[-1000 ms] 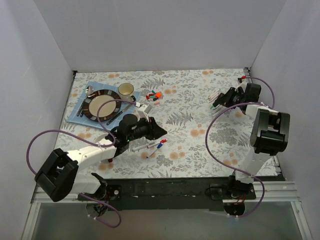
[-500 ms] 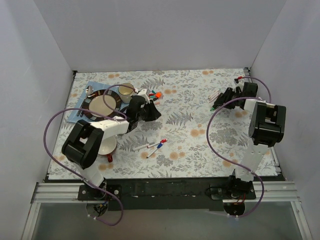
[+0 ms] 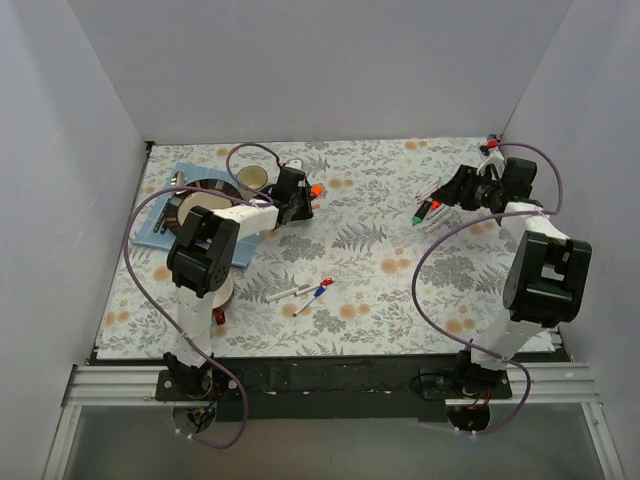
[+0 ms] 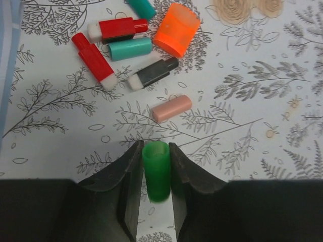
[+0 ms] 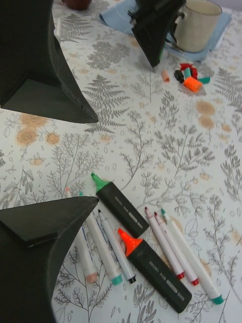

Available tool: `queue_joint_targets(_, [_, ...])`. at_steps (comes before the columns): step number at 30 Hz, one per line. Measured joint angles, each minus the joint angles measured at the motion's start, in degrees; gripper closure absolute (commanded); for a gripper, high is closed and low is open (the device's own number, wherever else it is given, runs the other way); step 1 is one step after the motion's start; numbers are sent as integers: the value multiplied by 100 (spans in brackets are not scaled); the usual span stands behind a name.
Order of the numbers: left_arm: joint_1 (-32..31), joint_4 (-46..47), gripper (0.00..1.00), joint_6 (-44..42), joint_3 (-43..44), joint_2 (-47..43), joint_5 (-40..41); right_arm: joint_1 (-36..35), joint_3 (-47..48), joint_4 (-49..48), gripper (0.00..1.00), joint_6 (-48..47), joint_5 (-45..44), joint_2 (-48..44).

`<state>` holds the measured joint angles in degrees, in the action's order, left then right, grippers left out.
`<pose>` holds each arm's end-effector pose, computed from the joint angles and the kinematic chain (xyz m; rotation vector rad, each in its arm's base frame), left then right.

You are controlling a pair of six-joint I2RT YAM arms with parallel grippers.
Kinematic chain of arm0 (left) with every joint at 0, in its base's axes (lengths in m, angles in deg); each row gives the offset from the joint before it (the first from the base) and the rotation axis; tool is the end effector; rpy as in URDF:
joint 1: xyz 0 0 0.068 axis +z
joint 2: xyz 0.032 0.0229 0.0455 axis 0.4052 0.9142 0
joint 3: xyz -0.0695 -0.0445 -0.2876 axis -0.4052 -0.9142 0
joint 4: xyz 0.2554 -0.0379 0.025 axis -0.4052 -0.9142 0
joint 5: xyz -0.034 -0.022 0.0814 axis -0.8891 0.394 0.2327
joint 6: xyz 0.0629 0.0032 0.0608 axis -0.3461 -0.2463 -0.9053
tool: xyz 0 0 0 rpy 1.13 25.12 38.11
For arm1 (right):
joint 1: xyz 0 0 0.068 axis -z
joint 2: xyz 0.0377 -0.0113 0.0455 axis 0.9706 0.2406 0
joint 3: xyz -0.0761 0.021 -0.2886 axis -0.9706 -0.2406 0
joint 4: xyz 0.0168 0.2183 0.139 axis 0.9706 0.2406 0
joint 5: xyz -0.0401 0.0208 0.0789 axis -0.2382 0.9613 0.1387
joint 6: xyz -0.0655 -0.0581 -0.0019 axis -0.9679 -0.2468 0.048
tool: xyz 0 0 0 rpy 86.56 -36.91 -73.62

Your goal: Open the pen caps

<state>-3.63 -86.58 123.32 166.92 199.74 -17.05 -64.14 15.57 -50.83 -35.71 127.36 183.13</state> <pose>0.4404 -0.2229 0.1520 -0.8002 2.2917 -0.6947 0.4183 -0.0373 0.2326 -0.0092 2.1014 0.7281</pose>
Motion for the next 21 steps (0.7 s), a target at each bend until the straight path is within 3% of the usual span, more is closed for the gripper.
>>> queue_joint_targets(3, [4,-249,57,-166,240,195,254,15,-433,-129,33,-96,354,-684])
queue_joint_targets(9, [4,-568,49,-372,503,214,514,-260,-1200,-282,33,-348,879,-1937])
queue_joint_targets(13, [7,-682,39,-424,542,197,492,-643,-1615,-297,34,-778,1115,-2507])
queue_joint_targets(21, [9,-852,17,-546,203,-734,-380,-2031,-2166,184,32,-2951,2092,-3088])
